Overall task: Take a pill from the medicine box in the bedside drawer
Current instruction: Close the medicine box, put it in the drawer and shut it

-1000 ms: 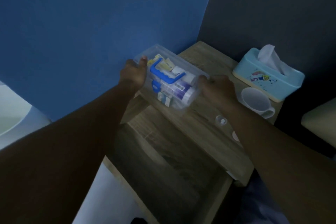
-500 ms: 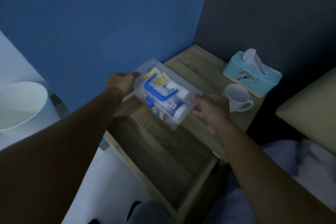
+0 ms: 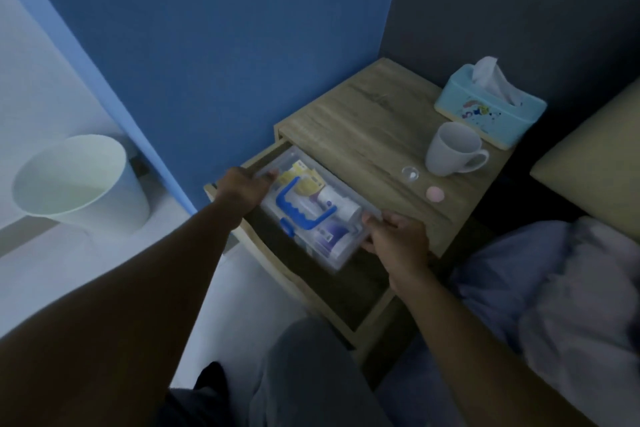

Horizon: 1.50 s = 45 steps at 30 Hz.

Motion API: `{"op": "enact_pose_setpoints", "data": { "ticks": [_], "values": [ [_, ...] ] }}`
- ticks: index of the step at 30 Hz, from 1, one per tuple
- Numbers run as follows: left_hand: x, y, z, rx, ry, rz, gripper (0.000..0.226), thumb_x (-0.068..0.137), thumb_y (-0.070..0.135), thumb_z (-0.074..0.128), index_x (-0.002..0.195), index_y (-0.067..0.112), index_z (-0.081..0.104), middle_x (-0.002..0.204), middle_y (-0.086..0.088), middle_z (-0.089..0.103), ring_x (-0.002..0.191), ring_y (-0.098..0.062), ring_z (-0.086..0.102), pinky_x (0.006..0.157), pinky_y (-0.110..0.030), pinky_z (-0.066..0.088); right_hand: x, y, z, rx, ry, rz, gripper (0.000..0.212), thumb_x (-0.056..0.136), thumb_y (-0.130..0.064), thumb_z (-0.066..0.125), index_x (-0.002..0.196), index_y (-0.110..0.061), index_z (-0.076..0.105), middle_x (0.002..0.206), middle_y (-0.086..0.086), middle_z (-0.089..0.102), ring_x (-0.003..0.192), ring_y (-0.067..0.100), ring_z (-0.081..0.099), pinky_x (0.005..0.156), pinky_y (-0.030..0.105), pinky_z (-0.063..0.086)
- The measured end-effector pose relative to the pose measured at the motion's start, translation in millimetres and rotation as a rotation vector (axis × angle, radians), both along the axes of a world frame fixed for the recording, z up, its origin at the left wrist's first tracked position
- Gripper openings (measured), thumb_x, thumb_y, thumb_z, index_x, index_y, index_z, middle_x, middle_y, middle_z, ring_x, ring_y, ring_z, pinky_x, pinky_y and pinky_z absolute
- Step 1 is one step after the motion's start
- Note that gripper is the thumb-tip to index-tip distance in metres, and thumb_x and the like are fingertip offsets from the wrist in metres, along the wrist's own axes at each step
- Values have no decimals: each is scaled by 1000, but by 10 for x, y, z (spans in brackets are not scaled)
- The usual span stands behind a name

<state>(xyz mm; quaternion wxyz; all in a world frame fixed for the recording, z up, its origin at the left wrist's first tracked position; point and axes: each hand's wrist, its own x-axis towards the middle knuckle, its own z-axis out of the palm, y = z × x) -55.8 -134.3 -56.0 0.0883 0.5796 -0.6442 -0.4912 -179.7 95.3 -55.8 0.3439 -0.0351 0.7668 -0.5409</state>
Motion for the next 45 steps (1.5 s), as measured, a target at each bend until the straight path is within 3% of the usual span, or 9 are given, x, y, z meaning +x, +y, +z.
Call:
{"op": "enact_pose_setpoints", "data": {
  "ticks": [10,17,22,26,30,33,36,42,45],
  "values": [
    [-234,43,-609,24,-155,-121,38,94,36,55,117,6,57,104,-14,64,88,-22,64,69,-32,54,27,-102,-815,139,-30,-100,37,90,-24,68,127,-19,63,122,4,69,109,20,69,93,46,59],
    [-306,114,-762,-21,-152,-184,34,97,25,52,122,3,54,115,-20,62,106,-33,63,94,-49,53,-95,-111,-1095,167,12,-84,41,89,-24,70,129,-23,62,123,1,70,109,16,69,90,43,61],
    [-289,173,-842,13,-59,-81,33,95,21,54,124,6,53,115,-16,62,99,-24,62,73,-33,51,-149,-65,-1093,207,-22,106,40,85,-28,74,123,-32,64,121,-3,72,105,9,68,86,34,59],
    [-206,275,-798,-49,-36,-133,31,95,19,53,124,8,53,116,-13,62,94,-19,62,60,-23,47,-99,-11,-889,359,243,256,70,90,-34,69,151,-31,36,149,4,49,129,19,55,88,28,49],
    [-7,404,-695,-274,-17,-286,48,93,17,55,139,14,43,139,-13,49,125,-28,51,93,-46,53,-81,86,-594,238,508,379,51,96,-19,60,145,-23,48,153,2,48,139,15,47,108,37,48],
    [206,551,-693,-542,-200,-396,66,88,17,60,149,16,34,157,-12,29,147,-32,22,117,-53,26,-140,152,-448,197,622,474,46,96,-15,58,142,-23,52,151,-1,50,138,12,46,109,27,42],
    [389,689,-747,-651,-238,-334,79,87,19,62,153,12,19,164,-13,10,151,-30,1,122,-52,10,-269,197,-409,227,722,577,50,96,-16,57,145,-24,47,153,-2,47,141,14,43,105,22,33],
    [591,862,-960,-385,-10,-136,104,89,32,64,153,14,-17,163,-8,-18,150,-27,-16,122,-50,6,-586,268,-490,357,838,761,60,101,-7,46,157,-13,27,167,5,21,154,18,19,123,32,21],
    [623,882,-1100,-71,172,-57,91,95,34,55,153,23,-13,165,-4,5,150,-31,16,117,-52,25,-765,359,-568,413,915,860,58,104,-7,42,158,-10,22,169,8,14,156,22,11,126,35,14]
  ]
}}
